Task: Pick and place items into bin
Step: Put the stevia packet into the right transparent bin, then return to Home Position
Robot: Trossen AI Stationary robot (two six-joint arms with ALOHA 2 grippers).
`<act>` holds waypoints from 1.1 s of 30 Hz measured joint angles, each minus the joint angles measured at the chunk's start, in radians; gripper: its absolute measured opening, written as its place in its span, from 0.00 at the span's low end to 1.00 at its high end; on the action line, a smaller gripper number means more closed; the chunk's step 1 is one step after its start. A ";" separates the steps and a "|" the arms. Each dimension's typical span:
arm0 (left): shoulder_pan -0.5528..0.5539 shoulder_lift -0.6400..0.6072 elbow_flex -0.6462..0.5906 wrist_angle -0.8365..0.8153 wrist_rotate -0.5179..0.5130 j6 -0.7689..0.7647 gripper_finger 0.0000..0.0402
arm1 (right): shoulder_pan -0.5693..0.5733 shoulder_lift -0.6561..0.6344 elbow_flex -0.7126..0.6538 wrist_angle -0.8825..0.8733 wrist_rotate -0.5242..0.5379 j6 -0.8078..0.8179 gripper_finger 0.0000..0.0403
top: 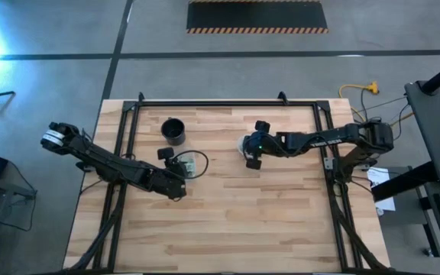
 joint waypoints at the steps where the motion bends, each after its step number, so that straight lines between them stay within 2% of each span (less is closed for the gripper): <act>1: 0.000 0.000 0.000 0.000 0.000 0.000 0.39 | 0.000 -0.002 0.000 0.001 0.000 0.001 0.23; 10: 0.000 0.000 0.000 0.025 -0.001 0.001 0.39 | 0.000 -0.002 0.000 0.016 0.000 -0.003 0.34; 16: 0.000 0.000 0.022 0.084 -0.007 0.147 0.39 | 0.017 -0.031 0.000 0.012 0.001 -0.023 0.34; 21: 0.021 -0.010 0.065 0.174 -0.184 0.150 0.39 | 0.032 -0.101 0.000 0.035 -0.001 -0.052 0.32; 24: 0.023 -0.022 0.069 0.285 -0.221 0.294 0.39 | 0.037 -0.180 -0.011 0.041 -0.090 -0.071 0.32; 26: 0.031 -0.037 0.064 0.402 -0.143 0.479 0.39 | 0.038 -0.251 -0.036 0.040 -0.195 -0.087 0.32; 29: 0.064 -0.093 0.055 0.537 0.125 0.703 0.39 | 0.038 -0.378 -0.094 0.043 -0.271 -0.093 0.32; 31: 0.102 -0.149 0.051 0.545 0.266 0.753 0.39 | 0.037 -0.471 -0.150 0.065 -0.280 -0.093 0.33; 33: 0.154 -0.211 0.036 0.546 0.317 0.751 0.39 | 0.037 -0.568 -0.223 0.105 -0.286 -0.089 0.33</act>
